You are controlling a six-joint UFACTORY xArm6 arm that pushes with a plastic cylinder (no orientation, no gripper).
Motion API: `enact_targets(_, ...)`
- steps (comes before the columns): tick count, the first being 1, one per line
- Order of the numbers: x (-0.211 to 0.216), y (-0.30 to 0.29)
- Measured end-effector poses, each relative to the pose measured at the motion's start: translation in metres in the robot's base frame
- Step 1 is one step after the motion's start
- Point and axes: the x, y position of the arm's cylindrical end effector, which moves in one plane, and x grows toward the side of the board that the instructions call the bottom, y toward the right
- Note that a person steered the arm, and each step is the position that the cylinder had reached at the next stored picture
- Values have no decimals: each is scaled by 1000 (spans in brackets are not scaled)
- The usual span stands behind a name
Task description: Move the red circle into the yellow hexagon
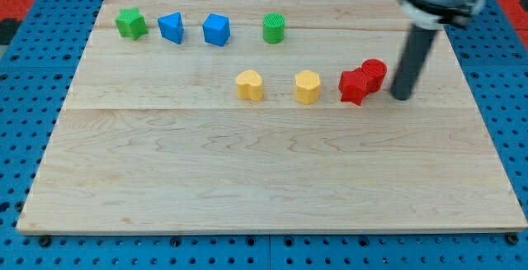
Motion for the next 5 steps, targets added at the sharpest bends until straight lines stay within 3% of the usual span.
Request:
enact_targets(2, -52, 5)
enact_targets(4, -17, -105)
enact_targets(5, -18, -113)
